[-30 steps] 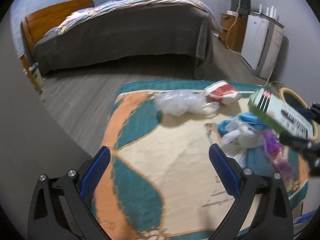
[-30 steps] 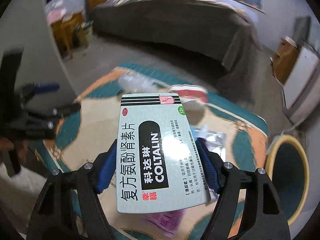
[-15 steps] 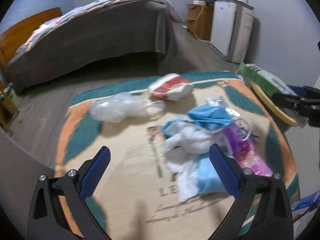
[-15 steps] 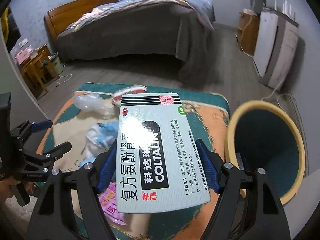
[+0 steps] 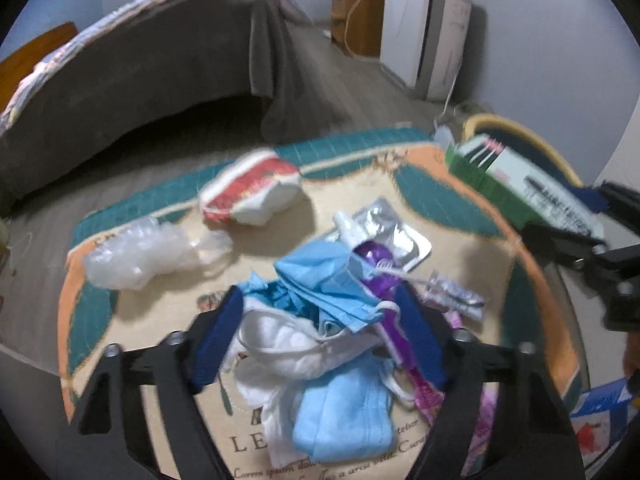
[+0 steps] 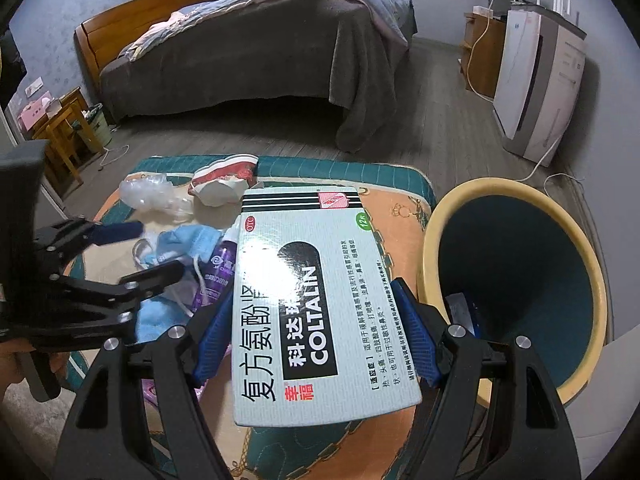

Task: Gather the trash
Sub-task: 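Lift the box with right tool while left tool grasps the blue mask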

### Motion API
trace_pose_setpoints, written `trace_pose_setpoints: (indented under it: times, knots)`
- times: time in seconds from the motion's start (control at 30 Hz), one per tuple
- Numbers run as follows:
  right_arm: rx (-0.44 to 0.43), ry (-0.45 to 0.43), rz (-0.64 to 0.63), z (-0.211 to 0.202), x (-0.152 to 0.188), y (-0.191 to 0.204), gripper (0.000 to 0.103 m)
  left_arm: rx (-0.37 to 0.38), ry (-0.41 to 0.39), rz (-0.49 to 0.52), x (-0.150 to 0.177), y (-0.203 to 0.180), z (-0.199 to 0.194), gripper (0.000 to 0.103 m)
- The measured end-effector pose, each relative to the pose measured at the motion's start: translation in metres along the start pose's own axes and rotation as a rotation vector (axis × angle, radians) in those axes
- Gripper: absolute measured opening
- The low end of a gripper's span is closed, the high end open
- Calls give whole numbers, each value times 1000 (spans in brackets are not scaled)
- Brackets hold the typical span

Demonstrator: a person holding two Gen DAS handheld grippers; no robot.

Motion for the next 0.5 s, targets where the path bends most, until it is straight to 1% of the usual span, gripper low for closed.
trace_pose_setpoints:
  times: [0.03,0.07,0.1,0.13,0.23,0.4,0.5]
  knots:
    - [-3,0,-1,0,1,-1,73,-2,7,1,1,0,3,55]
    - [-6,0,-1,0,1,0,73,2,15,1,1,1,5,45]
    - [-7,0,0,0,0,-1,73,4,22,2,2,2,6,30]
    - [-7,0,1,0,0,0,73,3,26,3,3,3,6,24]
    - [-4,-8,5,-3,-1,-2,73,16,-7,0,-1,6,-3,18]
    - [6,-38,17,-16,-6,-5,73,42,-123,-6,-21,10,-38,16]
    - [22,-56,22,-27,-9,-6,73,42,-189,10,-35,8,-63,16]
Point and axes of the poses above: each gripper's, at about its wrist camera, not at the fingertips, and z roughly the way its jaws point, y to its left, x to its underside, the point moved 8 cm from there along z, roughly the way its jaws point, and after that the axes turned 9 degrees about -z, right-handed, at the moved point
